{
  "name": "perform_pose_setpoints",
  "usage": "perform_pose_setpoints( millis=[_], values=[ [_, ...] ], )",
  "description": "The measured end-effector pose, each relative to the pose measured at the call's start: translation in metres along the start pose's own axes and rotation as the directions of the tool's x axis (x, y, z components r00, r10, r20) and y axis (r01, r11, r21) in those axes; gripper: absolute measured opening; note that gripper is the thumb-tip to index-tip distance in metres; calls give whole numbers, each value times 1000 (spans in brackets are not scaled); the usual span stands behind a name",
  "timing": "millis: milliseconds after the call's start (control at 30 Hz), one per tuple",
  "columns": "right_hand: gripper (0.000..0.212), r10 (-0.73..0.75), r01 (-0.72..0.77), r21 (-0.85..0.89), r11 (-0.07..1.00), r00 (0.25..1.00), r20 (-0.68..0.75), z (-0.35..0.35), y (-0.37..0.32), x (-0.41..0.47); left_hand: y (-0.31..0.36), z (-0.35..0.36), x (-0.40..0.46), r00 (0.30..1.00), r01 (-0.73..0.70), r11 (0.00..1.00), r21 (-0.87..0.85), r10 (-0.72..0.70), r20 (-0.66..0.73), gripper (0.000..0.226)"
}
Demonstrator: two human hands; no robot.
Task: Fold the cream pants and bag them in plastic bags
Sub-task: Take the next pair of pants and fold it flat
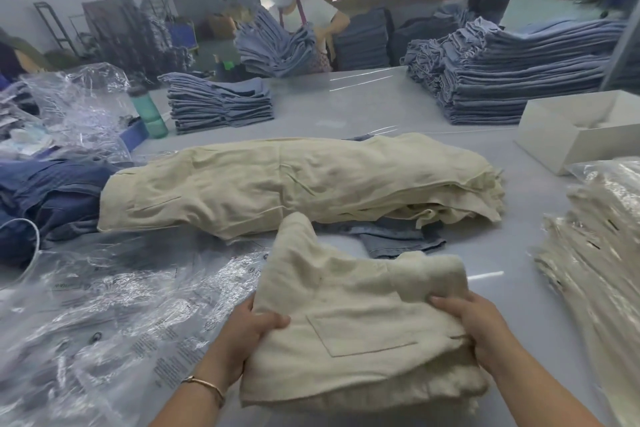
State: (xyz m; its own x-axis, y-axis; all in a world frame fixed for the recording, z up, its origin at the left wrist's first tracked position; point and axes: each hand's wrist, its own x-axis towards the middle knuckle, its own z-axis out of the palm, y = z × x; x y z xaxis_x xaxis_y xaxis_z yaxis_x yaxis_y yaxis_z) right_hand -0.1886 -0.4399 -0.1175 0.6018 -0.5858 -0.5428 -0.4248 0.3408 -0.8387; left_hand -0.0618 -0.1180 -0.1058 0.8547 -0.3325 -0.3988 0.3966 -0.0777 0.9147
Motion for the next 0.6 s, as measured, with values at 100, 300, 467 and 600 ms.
perform_pose_setpoints(
  millis=[100,300,467,600],
  values=[
    [31,89,-84,-140,986,996,29,-23,3,-5,-6,-4,-1,999,-43,986,159,47,-22,55],
    [68,-453,184,-888,422,891,-31,-8,-20,-10,-41,-7,-12,894,-24,370,929,423,-145,61],
    [78,-471,597,-800,56,723,506,72,-24,2,-61,26,-34,843,-287,-73,955,454,288,55],
    [92,-220,497,-855,-149,826,519,89,-1,35,-67,37,-39,936,-259,-215,942,186,300,64]
  ],
)
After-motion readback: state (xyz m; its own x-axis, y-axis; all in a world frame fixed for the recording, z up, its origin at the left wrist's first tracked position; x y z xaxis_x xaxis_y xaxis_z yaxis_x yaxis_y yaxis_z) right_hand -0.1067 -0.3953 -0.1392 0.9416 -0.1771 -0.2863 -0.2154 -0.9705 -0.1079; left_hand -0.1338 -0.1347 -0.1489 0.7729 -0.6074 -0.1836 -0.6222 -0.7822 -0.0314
